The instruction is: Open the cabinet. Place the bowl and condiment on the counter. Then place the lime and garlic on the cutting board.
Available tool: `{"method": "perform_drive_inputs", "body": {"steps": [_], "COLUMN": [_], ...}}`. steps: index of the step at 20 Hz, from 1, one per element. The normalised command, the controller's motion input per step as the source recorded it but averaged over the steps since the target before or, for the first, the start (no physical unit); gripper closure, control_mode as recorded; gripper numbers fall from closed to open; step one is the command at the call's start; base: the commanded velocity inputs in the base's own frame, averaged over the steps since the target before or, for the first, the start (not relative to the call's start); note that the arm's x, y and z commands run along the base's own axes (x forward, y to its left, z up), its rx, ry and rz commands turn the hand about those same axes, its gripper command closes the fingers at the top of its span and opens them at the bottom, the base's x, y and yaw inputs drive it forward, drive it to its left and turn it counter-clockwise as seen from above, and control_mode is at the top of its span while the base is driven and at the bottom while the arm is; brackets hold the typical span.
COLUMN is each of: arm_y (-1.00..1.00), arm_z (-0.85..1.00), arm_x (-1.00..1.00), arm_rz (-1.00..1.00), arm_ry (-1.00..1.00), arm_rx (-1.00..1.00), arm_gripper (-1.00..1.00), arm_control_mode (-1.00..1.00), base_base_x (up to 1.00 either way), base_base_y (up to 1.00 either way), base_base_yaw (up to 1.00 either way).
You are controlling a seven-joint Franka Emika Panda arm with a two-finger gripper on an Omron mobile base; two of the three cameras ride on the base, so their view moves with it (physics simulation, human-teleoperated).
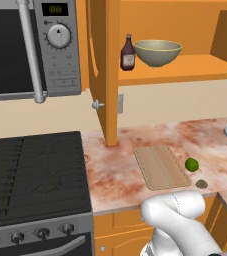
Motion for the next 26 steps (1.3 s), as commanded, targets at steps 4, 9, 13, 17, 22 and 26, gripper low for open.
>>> {"method": "perform_drive_inputs", "body": {"steps": [4,9,13,17,22,26], "arm_y": [-0.03,0.06,0.24,0.25,0.02,-0.01], "arm_z": [0.0,-0.05,-0.01,0.0,0.0,0.0], "arm_x": [0.0,0.13,0.29,0.29,0.11,0.0], "arm_rz": [0.0,-0.02,-0.09,-0.13,-0.07,-0.02], "arm_ry": [0.0,0.0,0.0,0.0,0.0,0.0], "arm_rx": [0.51,0.35,0.19,0.14,0.01,-0.04], "arm_gripper": [-1.0,-1.0,-1.0,-1.0,-1.0,-1.0], "arm_control_mode": [-1.0,-1.0,-1.0,-1.0,-1.0,-1.0], "base_base_x": [0.0,0.0,0.0,0.0,0.0,0.0], "base_base_y": [0.0,0.0,0.0,0.0,0.0,0.0], "base_base_yaw": [0.0,0.0,0.0,0.0,0.0,0.0]}}
